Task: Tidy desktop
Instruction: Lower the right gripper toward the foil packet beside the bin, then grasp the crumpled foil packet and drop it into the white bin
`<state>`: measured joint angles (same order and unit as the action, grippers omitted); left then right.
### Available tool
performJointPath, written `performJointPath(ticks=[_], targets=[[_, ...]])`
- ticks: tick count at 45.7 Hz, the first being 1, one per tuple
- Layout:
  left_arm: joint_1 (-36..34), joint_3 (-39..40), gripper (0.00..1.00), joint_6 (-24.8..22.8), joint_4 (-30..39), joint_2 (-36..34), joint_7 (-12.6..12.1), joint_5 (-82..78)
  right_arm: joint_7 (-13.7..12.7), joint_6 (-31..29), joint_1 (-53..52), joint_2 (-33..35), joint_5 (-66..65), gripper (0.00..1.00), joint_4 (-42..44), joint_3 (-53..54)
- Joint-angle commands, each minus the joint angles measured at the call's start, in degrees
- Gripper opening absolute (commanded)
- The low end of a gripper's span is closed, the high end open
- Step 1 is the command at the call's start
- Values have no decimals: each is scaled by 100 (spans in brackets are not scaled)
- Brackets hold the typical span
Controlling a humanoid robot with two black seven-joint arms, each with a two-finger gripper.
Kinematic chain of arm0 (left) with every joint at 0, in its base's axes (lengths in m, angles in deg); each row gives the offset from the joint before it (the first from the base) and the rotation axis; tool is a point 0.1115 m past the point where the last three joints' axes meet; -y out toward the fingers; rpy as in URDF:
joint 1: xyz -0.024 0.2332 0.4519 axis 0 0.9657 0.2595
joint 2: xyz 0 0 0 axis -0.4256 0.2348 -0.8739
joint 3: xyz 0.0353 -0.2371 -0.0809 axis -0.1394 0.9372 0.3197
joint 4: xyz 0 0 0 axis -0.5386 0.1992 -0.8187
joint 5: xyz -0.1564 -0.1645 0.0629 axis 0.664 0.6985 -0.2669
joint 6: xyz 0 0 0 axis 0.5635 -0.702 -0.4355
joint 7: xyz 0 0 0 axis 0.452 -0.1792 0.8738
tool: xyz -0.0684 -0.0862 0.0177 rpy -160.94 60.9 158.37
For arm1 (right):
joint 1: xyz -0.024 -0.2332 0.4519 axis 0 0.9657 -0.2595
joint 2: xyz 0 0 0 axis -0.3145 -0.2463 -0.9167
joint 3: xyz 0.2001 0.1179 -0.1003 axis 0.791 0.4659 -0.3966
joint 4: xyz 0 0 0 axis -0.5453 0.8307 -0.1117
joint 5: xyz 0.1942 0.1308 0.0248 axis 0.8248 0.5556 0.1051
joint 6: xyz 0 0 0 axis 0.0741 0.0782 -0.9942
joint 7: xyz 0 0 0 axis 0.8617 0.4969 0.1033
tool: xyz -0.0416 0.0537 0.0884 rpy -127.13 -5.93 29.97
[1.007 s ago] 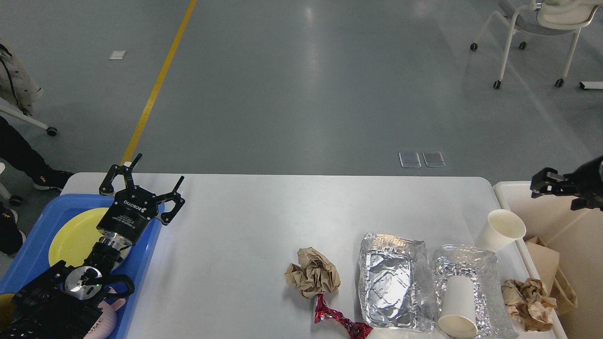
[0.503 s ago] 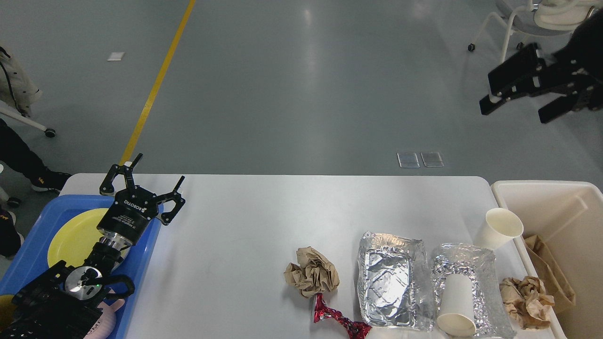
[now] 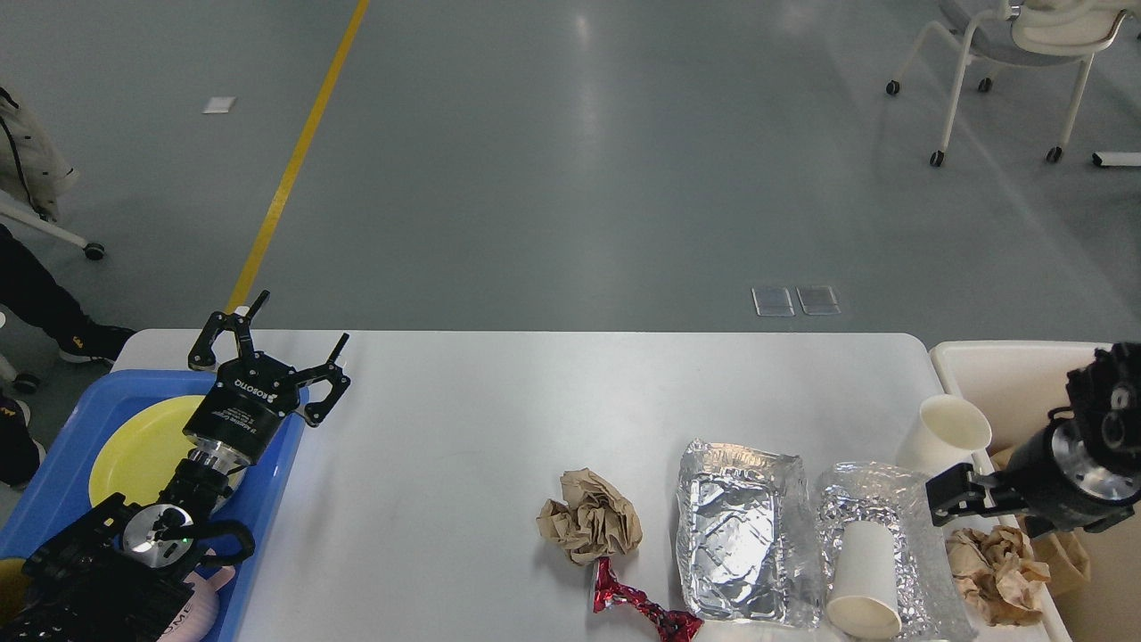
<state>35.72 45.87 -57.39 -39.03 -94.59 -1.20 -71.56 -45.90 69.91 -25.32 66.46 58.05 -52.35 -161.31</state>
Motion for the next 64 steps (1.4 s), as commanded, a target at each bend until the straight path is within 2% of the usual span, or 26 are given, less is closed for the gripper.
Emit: performJointPath(ticks=[1,10,22,29,35,39,43,46,48,51,52,64], targets=[[0,-1,99,0,0,0,-1,-1,-2,443,584,-222,16,100,240,92],[0,-1,99,0,0,0,-1,-1,-11,592,1155,-319,60,100,697,550],[0,-1,99,0,0,0,-1,-1,-2,838,1745,-591,60,100,1303,620],[0,-1,99,0,0,0,8,-1,24,847,2008,-680,51,96,1567,690],[0,-1,99,0,0,0,-1,-1,50,944,2140,-688,43,84,1673,734],[0,-1,99,0,0,0,-1,-1,59,1040,2254,-697,43,57,1708,761],[0,-1,99,0,0,0,0,-1,59,1093,2360,-732,43,39,1805,813],[0,-1,99,0,0,0,-1,-1,59,1093,2509,-820,43,37,1962,866],[0,-1,99,0,0,0,8,-1,59,1085,2588,-864,43,32,2068,910],[0,-1,99,0,0,0,0,-1,59,1085,2676,-873,43,5,2182,971],[0,-1,99,0,0,0,-1,-1,59,1085,2694,-873,43,1,2200,989],[0,-1,99,0,0,0,0,-1,59,1006,2668,-838,60,0,2209,1191]])
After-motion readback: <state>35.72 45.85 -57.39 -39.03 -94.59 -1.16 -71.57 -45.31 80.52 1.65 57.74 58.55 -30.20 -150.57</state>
